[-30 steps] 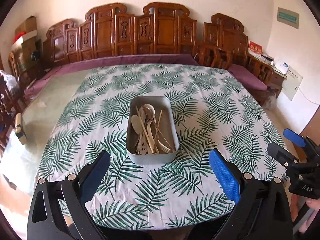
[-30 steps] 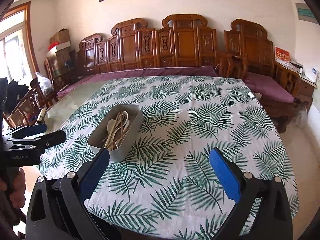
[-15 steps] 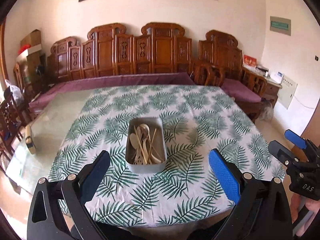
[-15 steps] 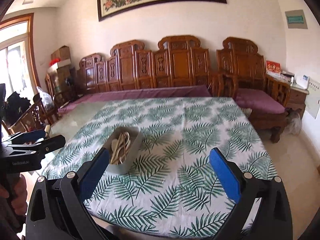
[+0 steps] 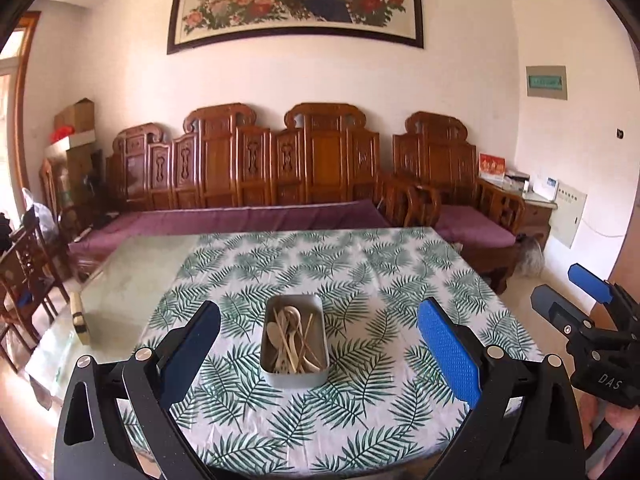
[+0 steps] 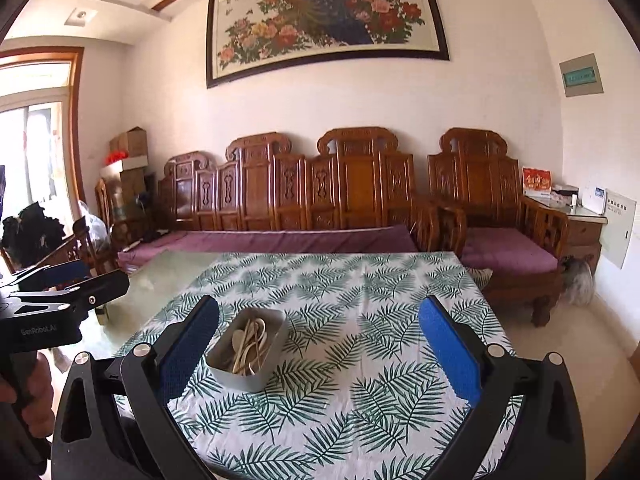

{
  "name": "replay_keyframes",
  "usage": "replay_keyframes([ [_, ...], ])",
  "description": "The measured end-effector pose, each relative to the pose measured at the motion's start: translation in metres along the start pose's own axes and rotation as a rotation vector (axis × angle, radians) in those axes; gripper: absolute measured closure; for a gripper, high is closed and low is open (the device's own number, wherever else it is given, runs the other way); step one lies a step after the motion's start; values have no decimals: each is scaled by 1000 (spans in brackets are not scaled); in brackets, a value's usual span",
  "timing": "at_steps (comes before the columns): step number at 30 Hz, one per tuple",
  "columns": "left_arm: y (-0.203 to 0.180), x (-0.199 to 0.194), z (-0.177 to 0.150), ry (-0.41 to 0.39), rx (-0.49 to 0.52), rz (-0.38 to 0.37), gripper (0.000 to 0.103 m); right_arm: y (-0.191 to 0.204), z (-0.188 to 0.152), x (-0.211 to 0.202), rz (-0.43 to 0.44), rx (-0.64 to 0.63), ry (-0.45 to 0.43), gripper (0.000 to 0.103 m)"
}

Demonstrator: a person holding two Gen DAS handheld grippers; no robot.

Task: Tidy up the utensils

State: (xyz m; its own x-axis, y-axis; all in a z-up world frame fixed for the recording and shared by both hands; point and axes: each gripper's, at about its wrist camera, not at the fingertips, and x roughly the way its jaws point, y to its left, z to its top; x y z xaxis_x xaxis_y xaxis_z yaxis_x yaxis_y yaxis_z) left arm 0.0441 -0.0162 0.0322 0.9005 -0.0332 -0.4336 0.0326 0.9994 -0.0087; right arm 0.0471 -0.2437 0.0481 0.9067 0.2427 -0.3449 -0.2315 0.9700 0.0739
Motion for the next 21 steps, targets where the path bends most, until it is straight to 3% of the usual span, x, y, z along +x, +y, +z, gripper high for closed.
replay_keyframes([
  [21,1,-4,-5,-7,-4,6,8,1,-1,1,-6,3,6,2],
])
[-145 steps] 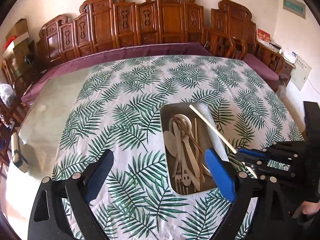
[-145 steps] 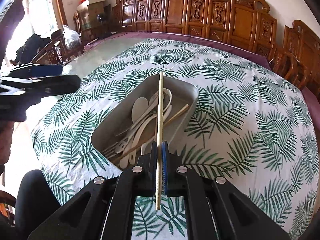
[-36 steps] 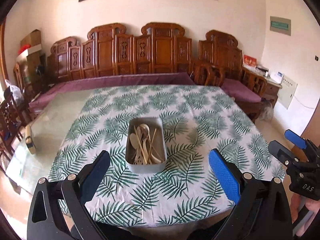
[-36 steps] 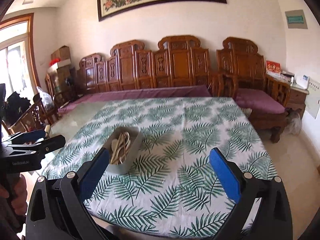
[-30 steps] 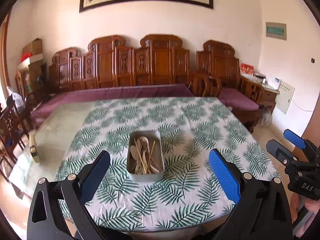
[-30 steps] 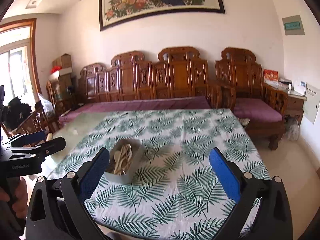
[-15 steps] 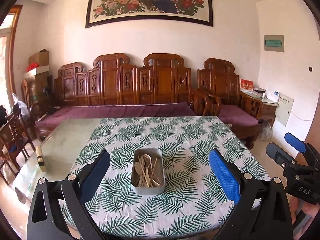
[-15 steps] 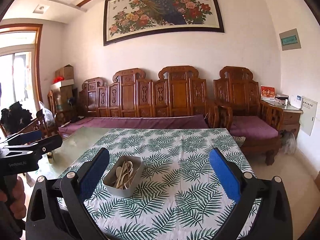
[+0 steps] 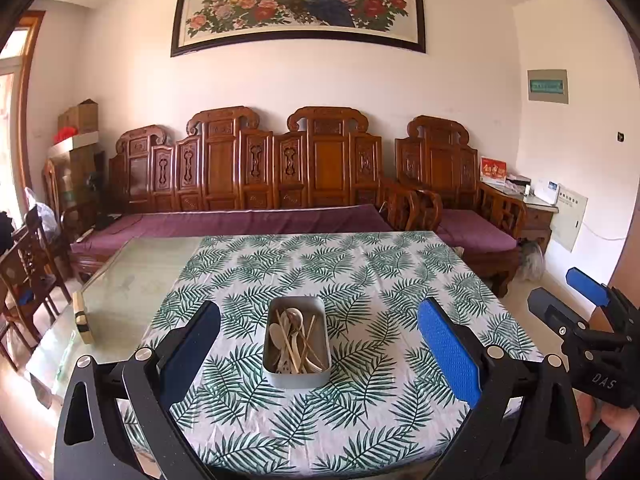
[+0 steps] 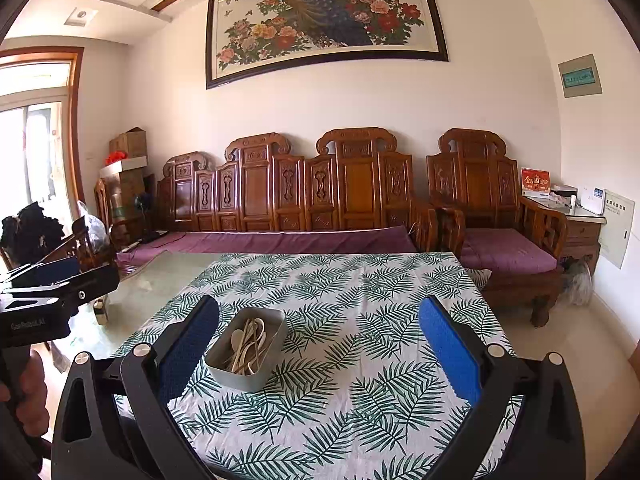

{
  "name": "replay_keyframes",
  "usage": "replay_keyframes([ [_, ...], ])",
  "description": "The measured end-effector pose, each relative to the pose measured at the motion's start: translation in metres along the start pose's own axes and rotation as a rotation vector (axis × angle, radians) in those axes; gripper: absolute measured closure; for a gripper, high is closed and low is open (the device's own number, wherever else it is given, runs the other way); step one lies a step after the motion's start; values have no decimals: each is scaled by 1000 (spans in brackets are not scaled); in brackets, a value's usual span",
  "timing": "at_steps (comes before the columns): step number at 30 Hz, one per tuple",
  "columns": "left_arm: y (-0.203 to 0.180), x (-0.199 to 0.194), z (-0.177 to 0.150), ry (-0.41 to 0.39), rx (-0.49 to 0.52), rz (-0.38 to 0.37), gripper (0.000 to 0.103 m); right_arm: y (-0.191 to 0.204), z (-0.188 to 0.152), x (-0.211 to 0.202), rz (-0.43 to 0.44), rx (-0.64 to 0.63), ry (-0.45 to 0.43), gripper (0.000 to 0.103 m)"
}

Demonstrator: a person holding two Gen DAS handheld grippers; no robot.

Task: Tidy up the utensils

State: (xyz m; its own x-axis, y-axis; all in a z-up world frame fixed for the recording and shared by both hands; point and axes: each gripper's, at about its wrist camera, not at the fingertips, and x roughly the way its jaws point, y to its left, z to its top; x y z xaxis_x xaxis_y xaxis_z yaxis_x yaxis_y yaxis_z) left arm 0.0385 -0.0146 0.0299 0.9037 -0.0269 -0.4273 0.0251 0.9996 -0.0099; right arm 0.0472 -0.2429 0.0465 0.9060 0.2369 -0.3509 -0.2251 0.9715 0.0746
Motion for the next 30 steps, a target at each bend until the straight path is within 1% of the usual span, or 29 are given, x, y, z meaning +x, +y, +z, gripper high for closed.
replay_keyframes([
  [30,2,0,-5,2,5,4,8,-1,-2,1,1,1,3,2],
])
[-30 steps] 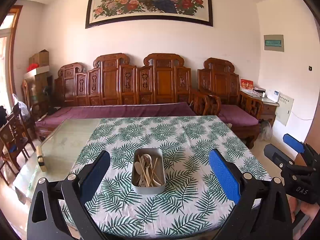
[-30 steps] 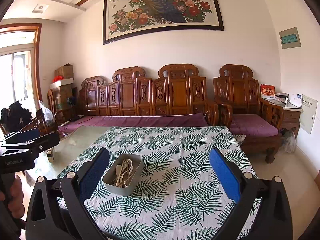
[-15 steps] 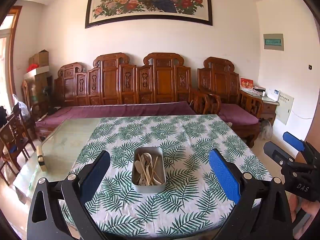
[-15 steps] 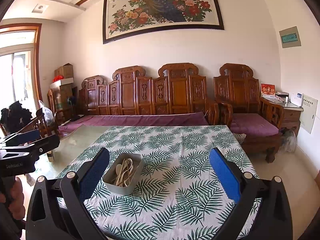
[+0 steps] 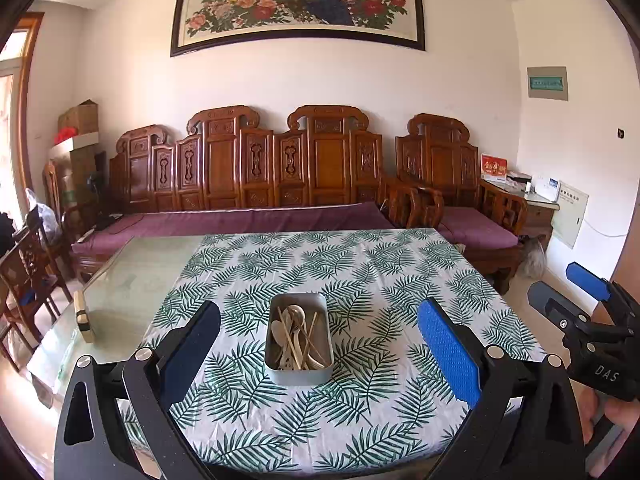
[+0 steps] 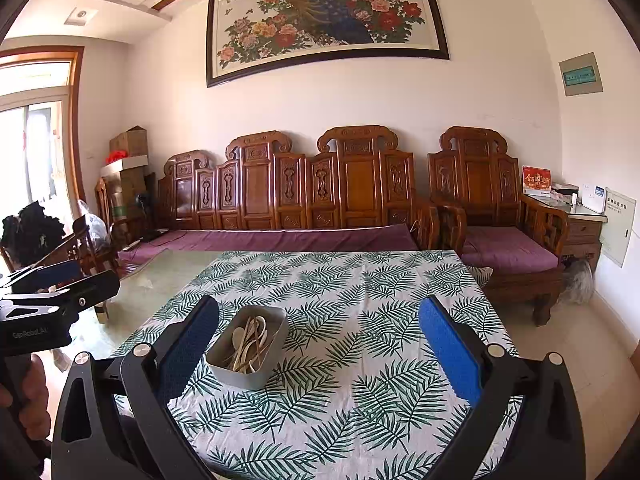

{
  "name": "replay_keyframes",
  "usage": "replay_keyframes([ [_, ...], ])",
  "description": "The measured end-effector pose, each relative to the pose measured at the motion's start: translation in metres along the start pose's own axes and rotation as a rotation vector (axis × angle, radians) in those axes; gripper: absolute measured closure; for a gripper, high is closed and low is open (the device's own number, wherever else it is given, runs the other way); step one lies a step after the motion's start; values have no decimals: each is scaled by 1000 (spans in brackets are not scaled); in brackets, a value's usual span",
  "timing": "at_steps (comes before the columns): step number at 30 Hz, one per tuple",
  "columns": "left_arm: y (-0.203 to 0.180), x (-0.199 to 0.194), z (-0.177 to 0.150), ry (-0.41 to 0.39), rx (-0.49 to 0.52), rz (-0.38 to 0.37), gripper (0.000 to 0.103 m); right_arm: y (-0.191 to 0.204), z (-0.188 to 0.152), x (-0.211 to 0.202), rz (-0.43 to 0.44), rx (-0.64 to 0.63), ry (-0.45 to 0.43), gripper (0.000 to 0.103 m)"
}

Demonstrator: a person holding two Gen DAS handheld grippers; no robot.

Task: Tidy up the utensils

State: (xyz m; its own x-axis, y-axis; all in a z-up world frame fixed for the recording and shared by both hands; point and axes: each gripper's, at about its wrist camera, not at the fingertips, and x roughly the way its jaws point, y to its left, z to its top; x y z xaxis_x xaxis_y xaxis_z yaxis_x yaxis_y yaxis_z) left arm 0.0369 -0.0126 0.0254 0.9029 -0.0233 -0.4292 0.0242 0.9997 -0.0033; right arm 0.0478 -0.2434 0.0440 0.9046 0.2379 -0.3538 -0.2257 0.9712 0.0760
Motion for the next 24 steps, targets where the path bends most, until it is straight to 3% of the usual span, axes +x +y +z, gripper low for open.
replay_keyframes([
  [24,-3,-1,0,-3,5,-5,8,1,-3,2,-1,-1,1,2],
])
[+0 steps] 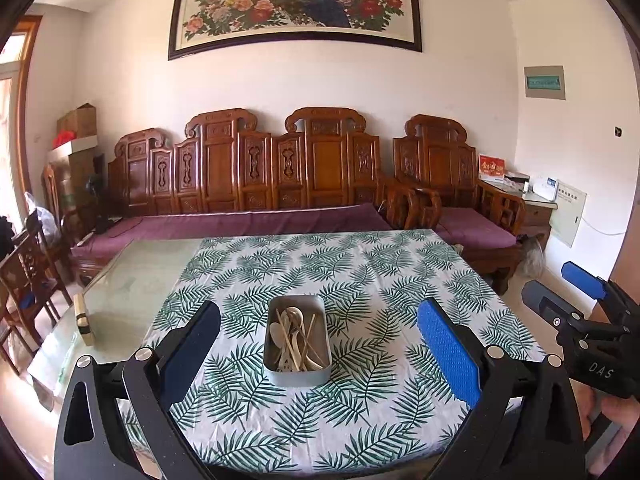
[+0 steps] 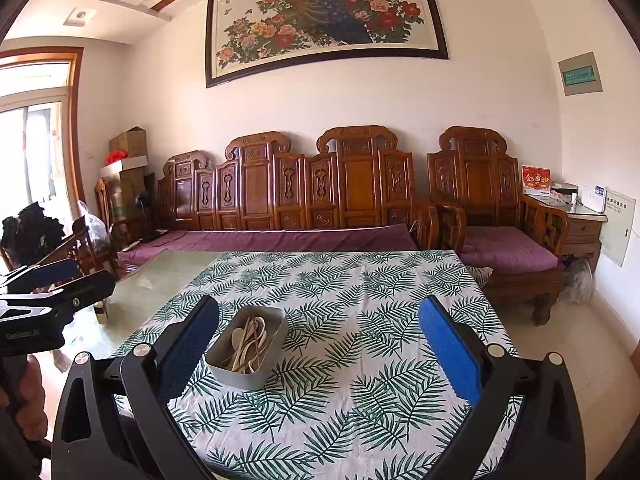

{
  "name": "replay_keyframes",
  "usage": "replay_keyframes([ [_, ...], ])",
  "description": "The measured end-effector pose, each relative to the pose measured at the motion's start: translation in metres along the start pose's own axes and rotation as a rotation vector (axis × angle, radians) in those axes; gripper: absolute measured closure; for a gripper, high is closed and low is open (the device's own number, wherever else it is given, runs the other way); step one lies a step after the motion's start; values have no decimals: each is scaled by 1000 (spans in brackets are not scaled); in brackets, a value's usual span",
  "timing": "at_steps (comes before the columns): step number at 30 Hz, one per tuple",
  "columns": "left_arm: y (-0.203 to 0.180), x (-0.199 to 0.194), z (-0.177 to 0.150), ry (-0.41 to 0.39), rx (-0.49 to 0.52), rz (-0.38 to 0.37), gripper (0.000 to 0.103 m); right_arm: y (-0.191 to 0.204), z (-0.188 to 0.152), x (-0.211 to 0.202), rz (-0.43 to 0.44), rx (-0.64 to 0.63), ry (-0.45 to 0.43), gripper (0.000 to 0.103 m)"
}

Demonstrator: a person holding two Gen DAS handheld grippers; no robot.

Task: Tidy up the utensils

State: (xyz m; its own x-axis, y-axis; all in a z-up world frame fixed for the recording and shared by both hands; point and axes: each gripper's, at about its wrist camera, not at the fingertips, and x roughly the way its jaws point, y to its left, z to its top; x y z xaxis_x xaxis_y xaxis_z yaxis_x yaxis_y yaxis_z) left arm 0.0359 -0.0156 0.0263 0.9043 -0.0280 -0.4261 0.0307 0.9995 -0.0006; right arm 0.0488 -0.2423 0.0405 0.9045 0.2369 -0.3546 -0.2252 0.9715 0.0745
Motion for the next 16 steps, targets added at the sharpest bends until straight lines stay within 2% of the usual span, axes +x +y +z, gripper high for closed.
replay_keyframes([
  [16,-2,-1,3,1,0,-1,8,2,-1,1,2,1,1,2],
])
